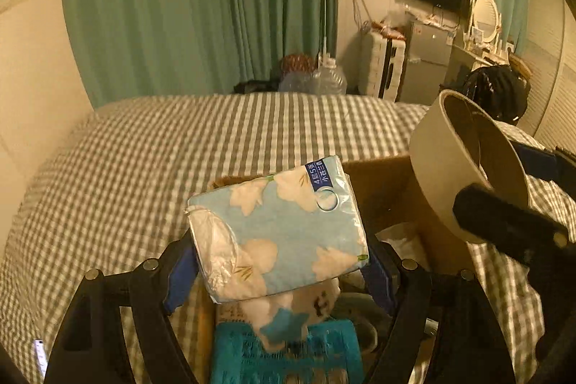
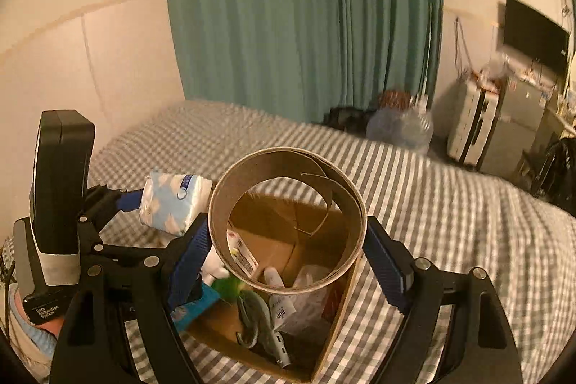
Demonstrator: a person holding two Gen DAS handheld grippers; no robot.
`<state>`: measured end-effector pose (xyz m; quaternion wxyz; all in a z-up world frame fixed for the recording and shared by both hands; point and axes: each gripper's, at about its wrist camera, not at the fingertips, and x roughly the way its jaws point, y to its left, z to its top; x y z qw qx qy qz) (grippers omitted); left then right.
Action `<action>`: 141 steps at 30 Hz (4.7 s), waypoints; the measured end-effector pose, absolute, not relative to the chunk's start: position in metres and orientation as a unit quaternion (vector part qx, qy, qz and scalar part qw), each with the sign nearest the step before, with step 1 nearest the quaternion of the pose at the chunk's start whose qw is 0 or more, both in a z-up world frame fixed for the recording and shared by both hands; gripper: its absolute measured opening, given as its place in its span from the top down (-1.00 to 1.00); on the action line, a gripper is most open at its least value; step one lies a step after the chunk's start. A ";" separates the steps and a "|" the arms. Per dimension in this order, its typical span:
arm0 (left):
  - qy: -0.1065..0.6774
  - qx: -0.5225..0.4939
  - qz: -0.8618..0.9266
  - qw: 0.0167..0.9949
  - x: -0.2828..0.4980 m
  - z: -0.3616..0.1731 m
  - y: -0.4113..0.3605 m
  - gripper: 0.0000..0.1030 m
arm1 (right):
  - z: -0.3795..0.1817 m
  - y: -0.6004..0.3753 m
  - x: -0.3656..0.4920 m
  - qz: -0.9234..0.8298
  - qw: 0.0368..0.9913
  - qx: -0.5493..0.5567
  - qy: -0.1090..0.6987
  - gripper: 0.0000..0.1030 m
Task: Organize objects
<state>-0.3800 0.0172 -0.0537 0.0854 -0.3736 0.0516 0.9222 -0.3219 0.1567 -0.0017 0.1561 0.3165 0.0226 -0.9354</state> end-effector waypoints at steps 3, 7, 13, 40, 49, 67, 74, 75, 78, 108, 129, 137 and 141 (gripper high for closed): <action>0.046 -0.381 0.920 0.079 -0.399 -0.066 0.022 -0.55 | -0.022 0.159 -0.336 -0.929 0.156 0.335 0.021 -0.59; 0.040 -0.384 0.919 0.077 -0.411 -0.076 0.022 -0.57 | -0.033 0.164 -0.350 -0.926 0.154 0.344 0.007 -0.61; 0.054 -0.377 0.922 0.074 -0.407 -0.075 0.024 -0.83 | -0.033 0.168 -0.352 -0.929 0.150 0.339 0.000 -0.70; 0.020 -0.176 0.983 0.059 -0.166 0.143 -0.015 -1.00 | 0.169 0.199 -0.096 -0.989 0.026 0.139 0.049 -0.99; 0.012 -0.144 0.987 0.069 -0.097 0.123 -0.023 -1.00 | 0.143 0.188 -0.033 -0.991 0.001 0.109 0.072 -0.99; 0.022 -0.199 0.980 0.009 -0.129 -0.005 -0.017 -1.00 | 0.006 0.203 -0.105 -0.985 -0.020 0.172 0.020 -0.99; 0.014 -0.208 0.978 0.015 -0.132 -0.010 -0.018 -1.00 | -0.012 0.199 -0.119 -0.981 -0.022 0.189 0.024 -0.99; 0.013 -0.211 0.977 0.016 -0.133 -0.011 -0.018 -1.00 | -0.012 0.200 -0.119 -0.981 -0.022 0.190 0.024 -0.99; 0.012 -0.213 0.977 0.014 -0.132 -0.010 -0.018 -1.00 | -0.013 0.200 -0.119 -0.981 -0.022 0.190 0.020 -0.99; 0.012 -0.207 0.978 0.016 -0.127 -0.006 -0.016 -1.00 | -0.012 0.194 -0.116 -0.981 -0.018 0.191 0.016 -0.99; 0.014 -0.206 0.978 0.006 -0.124 -0.005 -0.014 -1.00 | -0.017 0.191 -0.118 -0.980 -0.015 0.198 0.016 -0.99; 0.017 -0.206 0.978 0.009 -0.123 -0.005 -0.014 -1.00 | -0.017 0.193 -0.117 -0.980 -0.016 0.197 0.016 -0.99; 0.017 -0.207 0.978 0.008 -0.123 -0.005 -0.014 -1.00 | -0.017 0.192 -0.117 -0.980 -0.016 0.198 0.016 -0.99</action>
